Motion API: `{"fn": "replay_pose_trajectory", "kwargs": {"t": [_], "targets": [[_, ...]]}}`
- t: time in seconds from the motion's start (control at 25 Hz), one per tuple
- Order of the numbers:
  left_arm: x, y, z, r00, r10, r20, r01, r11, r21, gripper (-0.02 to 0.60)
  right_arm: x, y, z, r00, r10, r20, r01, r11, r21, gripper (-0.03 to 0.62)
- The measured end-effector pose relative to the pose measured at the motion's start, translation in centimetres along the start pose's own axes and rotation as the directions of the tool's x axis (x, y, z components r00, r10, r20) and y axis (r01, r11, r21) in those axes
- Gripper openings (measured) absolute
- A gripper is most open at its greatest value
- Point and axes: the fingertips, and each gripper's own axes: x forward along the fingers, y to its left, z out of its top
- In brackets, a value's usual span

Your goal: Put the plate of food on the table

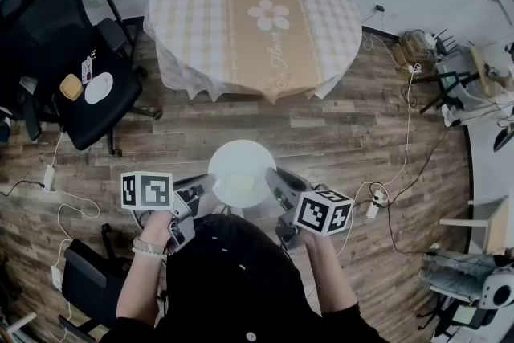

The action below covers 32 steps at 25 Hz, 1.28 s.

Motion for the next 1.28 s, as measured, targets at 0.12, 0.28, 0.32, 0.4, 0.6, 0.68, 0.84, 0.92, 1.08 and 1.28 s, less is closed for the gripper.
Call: {"fn": "replay_pose_trajectory", "kwargs": {"t": [0.12, 0.28, 0.32, 0.4, 0.6, 0.68, 0.84, 0.92, 1.08, 1.28], "targets": [[0.13, 0.08, 0.14, 1.0, -0.002, -0.001, 0.002, 1.0, -0.003, 0.009, 0.17, -0.11, 0.09, 1.0, 0.001, -0.003, -0.001, 1.0, 0.0, 0.032], [0.19, 0.17, 0.47, 1.0, -0.002, -0.007, 0.002, 1.0, -0.002, 0.009, 0.41, -0.14, 0.26, 1.0, -0.003, -0.002, 0.003, 1.0, 0.003, 0.032], [0.2, 0.16, 0.52, 1.0, -0.002, -0.008, 0.002, 1.0, -0.001, 0.008, 0.41, -0.18, 0.26, 1.0, -0.005, -0.001, 0.005, 1.0, 0.005, 0.032], [0.26, 0.14, 0.58, 1.0, -0.005, -0.01, 0.005, 1.0, 0.0, 0.009, 0.41, -0.3, 0.25, 1.0, -0.009, 0.001, 0.009, 1.0, 0.01, 0.032], [0.46, 0.13, 0.42, 1.0, -0.007, -0.015, 0.007, 1.0, -0.005, 0.009, 0.37, -0.64, 0.14, 1.0, -0.016, 0.0, 0.016, 1.0, 0.024, 0.032], [0.52, 0.14, 0.43, 1.0, -0.007, -0.016, 0.007, 1.0, -0.006, 0.009, 0.4, -0.69, 0.07, 1.0, -0.017, -0.004, 0.017, 1.0, 0.026, 0.032], [0.48, 0.14, 0.38, 1.0, -0.009, -0.019, 0.009, 1.0, -0.005, 0.008, 0.45, -0.73, -0.02, 1.0, -0.026, -0.006, 0.026, 0.999, 0.028, 0.032], [0.41, 0.17, 0.34, 1.0, -0.012, -0.022, 0.012, 1.0, -0.006, 0.008, 0.45, -0.68, -0.06, 1.0, -0.031, -0.002, 0.031, 0.999, 0.031, 0.032], [0.51, 0.38, 0.39, 0.999, -0.016, -0.028, 0.016, 1.0, -0.001, 0.009, 0.55, -0.77, -0.18, 0.999, -0.038, 0.003, 0.038, 0.999, 0.035, 0.032], [0.24, 0.64, 0.72, 0.999, -0.026, -0.035, 0.027, 1.0, 0.003, 0.009, 0.84, -0.45, -0.13, 0.998, -0.053, 0.019, 0.052, 0.998, 0.039, 0.032]]}}
